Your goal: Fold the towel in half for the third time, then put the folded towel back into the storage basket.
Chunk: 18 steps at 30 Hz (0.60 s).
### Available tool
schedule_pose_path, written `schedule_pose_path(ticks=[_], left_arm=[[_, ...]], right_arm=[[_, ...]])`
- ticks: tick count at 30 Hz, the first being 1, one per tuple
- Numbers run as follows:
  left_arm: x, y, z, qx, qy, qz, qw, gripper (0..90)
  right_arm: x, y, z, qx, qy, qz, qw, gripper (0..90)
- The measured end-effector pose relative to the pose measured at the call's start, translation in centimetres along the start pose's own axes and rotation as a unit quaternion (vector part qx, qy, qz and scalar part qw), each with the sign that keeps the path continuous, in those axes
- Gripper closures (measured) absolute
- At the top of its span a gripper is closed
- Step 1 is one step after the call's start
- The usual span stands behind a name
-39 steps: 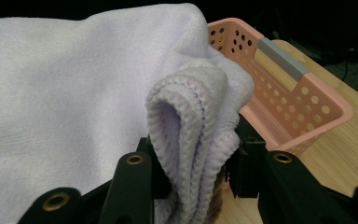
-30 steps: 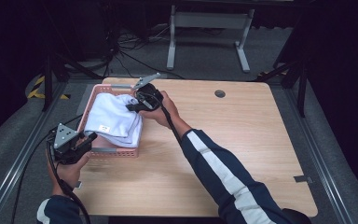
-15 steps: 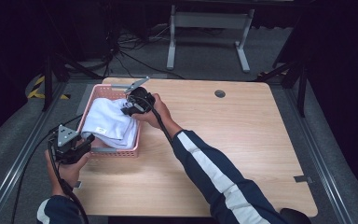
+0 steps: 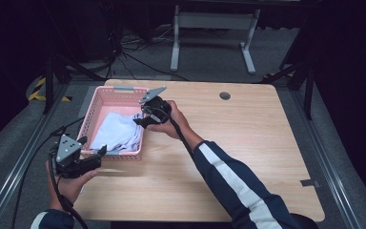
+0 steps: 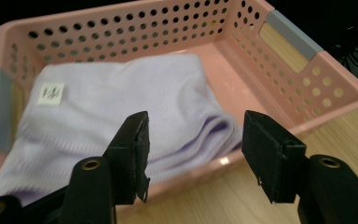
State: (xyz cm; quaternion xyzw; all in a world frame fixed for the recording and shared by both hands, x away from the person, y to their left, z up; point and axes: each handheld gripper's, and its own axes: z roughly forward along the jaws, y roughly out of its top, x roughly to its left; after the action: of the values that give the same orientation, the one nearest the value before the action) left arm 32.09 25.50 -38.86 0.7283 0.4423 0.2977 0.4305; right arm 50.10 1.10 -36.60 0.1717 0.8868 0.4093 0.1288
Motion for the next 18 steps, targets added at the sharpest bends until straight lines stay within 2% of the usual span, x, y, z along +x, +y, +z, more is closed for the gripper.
schedule_pose_path(ticks=[1,2,3,4,6,7,8,9,10,11,12,13,14,15,17,18], left_arm=[[-0.6,0.0,0.0,-0.005,-0.015,0.001,0.9999,24.8],[-1.8,0.2,0.1,-0.002,-0.027,0.014,0.9995,24.7],[-1.8,0.2,0.1,-0.002,-0.027,0.014,0.9995,24.5],[-2.6,0.3,0.1,-0.002,-0.032,0.02,0.9993,24.5],[-3.8,0.5,0.1,-0.005,-0.048,0.033,0.9983,24.2],[-4.4,0.5,0.0,-0.012,-0.064,0.031,0.9974,24.1],[-4.4,0.5,0.0,-0.012,-0.064,0.031,0.9974,23.9],[-5.5,0.5,0.1,-0.012,-0.076,0.043,0.9961,23.1],[-5.5,0.5,0.1,-0.012,-0.076,0.043,0.9961,23.2],[-6.0,0.5,0.2,-0.007,-0.077,0.049,0.9958,23.2],[-7.0,0.6,0.2,-0.006,-0.082,0.069,0.9942,24.2],[-7.0,0.6,0.2,-0.006,-0.082,0.069,0.9942,24.4],[-7.9,0.5,0.3,-0.008,-0.102,0.074,0.992,25.2],[-7.9,0.5,0.3,-0.008,-0.102,0.074,0.992,25.6],[-8.8,0.3,0.8,0.004,-0.114,0.089,0.9896,24.5],[-9.3,0.1,1.0,0.011,-0.12,0.095,0.9881,24.5]], right_arm=[[0.2,-0.3,-0.7,-0.002,0.002,-0.005,1.0,40.8],[0.4,-0.8,-2.0,-0.006,0.004,-0.01,0.9999,40.7],[0.4,-0.8,-2.0,-0.006,0.004,-0.01,0.9999,40.7],[0.5,-1.1,-2.6,-0.007,0.006,-0.015,0.9998,40.0],[0.7,-1.6,-4.0,-0.008,-0.002,-0.021,0.9997,39.9],[0.9,-2.1,-5.0,-0.007,0.002,-0.024,0.9997,39.2],[1.2,-2.6,-5.8,-0.006,-0.003,-0.033,0.9994,38.8],[1.4,-3.0,-6.5,-0.004,-0.006,-0.039,0.9992,38.8],[1.4,-3.0,-6.5,-0.004,-0.006,-0.039,0.9992,38.8],[1.6,-3.6,-7.2,0.0,-0.003,-0.041,0.9992,38.2],[2.0,-4.7,-8.4,0.008,-0.007,-0.046,0.9989,37.7],[2.2,-5.3,-9.0,0.015,-0.006,-0.05,0.9986,37.5],[2.3,-5.9,-9.7,0.016,-0.008,-0.053,0.9984,37.2],[2.4,-6.6,-10.4,0.017,-0.011,-0.056,0.9982,37.1],[2.6,-8.0,-11.7,0.024,-0.014,-0.058,0.9979,36.8],[2.6,-8.0,-11.7,0.024,-0.014,-0.058,0.9979,36.8]])
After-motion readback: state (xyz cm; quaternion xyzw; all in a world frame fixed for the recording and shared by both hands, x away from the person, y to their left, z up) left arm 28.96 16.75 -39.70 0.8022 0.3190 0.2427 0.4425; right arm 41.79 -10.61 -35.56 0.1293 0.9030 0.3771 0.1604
